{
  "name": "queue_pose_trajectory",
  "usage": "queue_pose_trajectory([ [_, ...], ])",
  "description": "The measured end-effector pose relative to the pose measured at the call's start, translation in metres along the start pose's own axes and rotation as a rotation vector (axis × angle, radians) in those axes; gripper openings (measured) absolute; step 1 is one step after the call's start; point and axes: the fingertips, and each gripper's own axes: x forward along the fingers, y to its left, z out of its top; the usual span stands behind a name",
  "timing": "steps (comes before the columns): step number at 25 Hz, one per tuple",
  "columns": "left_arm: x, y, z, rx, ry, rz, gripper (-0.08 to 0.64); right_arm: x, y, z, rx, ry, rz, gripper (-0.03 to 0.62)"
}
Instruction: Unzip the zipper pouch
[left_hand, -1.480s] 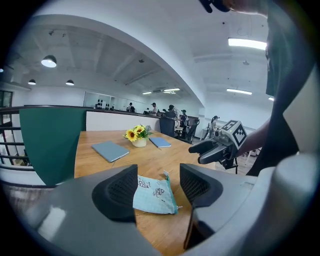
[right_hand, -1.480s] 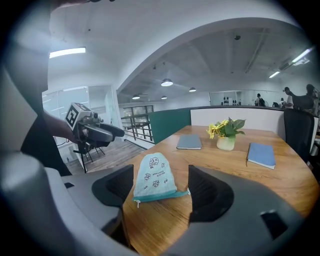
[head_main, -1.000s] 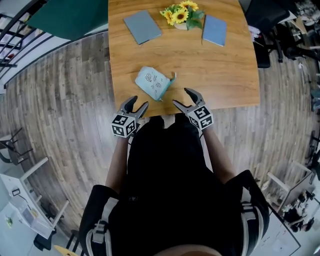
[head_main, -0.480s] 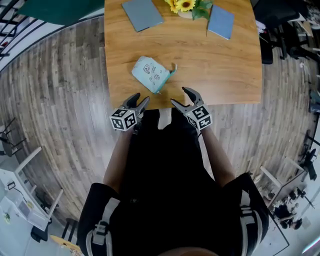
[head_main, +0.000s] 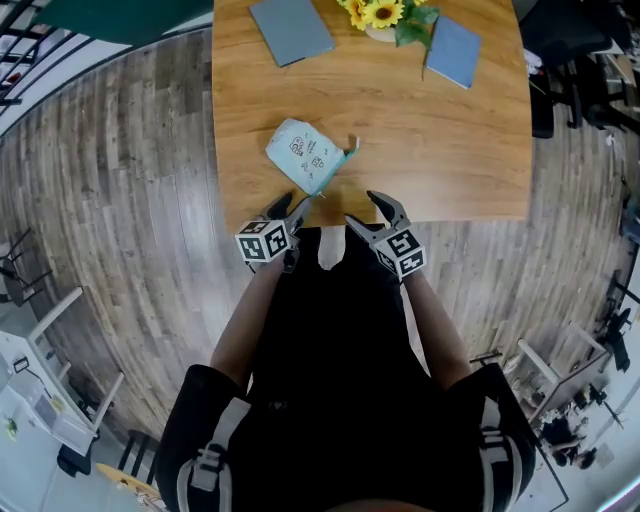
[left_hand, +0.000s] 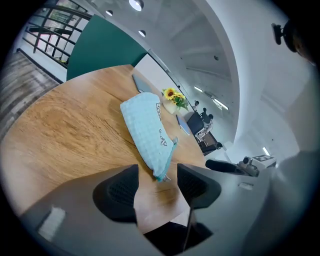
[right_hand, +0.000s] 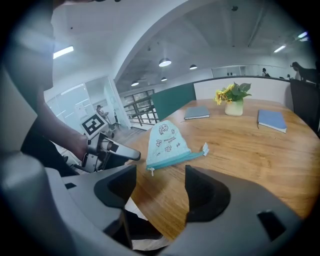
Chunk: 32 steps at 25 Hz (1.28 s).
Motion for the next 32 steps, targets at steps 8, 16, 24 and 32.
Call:
queue_pose_trajectory([
  [8, 0.016, 0.009, 0.003, -0.117, -0.03, 0.154, 0.233, 0.0, -0.003, -0.003, -0.004, 0.03, 0.03, 0.302],
  [16, 0.02, 0.011, 0.005, -0.156, -0.053, 0.184, 0.224, 0.0, -0.005, -0.002, -0.003, 0.034, 0.046, 0.299],
  [24, 0.026, 0.01, 0.009, -0.168, -0.047, 0.184, 0.212, 0.0, -0.009, 0.008, -0.005, 0.036, 0.061, 0.296],
  [32, 0.031, 0.012, 0.012, -0.141, -0.031, 0.189, 0.184, 0.006, -0.01, 0.007, 0.005, 0.029, 0.067, 0.295],
])
